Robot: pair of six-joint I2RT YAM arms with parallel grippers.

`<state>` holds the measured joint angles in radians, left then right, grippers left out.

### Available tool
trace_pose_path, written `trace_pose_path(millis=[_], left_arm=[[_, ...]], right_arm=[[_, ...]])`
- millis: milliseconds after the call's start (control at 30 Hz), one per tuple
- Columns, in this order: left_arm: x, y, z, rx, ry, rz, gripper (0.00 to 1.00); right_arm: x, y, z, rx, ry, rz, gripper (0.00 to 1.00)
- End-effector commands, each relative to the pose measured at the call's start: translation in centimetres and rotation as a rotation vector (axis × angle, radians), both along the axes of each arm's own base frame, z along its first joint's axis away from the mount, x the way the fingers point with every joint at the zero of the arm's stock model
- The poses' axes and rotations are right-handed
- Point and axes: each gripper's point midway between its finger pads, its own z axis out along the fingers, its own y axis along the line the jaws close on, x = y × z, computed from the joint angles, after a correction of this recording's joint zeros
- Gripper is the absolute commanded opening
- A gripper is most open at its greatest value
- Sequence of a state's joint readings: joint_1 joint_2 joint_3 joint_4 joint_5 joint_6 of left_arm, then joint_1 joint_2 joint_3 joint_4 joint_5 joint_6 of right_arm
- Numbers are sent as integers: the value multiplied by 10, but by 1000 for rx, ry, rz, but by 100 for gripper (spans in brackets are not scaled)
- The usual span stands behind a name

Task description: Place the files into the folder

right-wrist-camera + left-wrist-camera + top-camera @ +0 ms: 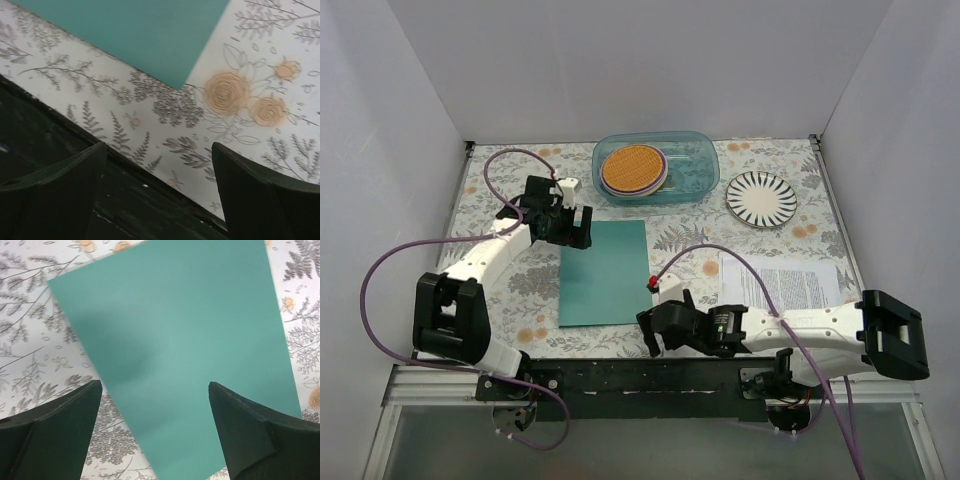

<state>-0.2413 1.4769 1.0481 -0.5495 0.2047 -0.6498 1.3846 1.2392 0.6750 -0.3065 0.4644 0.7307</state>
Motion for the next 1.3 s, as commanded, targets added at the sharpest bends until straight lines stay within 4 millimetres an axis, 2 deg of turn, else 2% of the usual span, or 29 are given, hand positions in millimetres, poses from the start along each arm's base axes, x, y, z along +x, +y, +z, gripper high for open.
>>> trace_pose_path(millis=[0,67,100,133,233,300,367,467,600,667,867,1033,1267], left_arm=[[24,46,-6,7,2,124,87],[45,71,-8,-4,-11,193,86],[51,76,-18,-12,14,212,85],[65,79,-13,-19,-18,228,84],[89,81,-11,-33,-78,254,84],[100,81,-7,-40,-97,262,83],[110,84,-12,-32,-96,284,81],[116,91,-18,6,-112,301,81],[115,104,-31,70,-116,327,80],[116,106,-32,84,-133,333,80],[128,99,-22,39,-167,341,80],[134,91,-38,147,-152,360,80],[135,97,-58,266,-129,402,80]], right_arm=[[-6,56,31,175,-11,38,93],[-10,68,32,212,6,69,93],[-12,71,32,223,9,76,92],[-14,72,29,228,21,88,92],[-22,82,32,289,48,123,89],[-26,83,28,308,64,134,88],[-29,85,23,305,77,142,87],[-32,89,17,305,92,154,84],[-33,95,7,291,108,164,82],[-33,95,-3,268,133,150,82],[-27,98,-17,266,173,123,79],[-22,98,-24,256,184,100,78],[-11,82,-40,232,237,1,74]])
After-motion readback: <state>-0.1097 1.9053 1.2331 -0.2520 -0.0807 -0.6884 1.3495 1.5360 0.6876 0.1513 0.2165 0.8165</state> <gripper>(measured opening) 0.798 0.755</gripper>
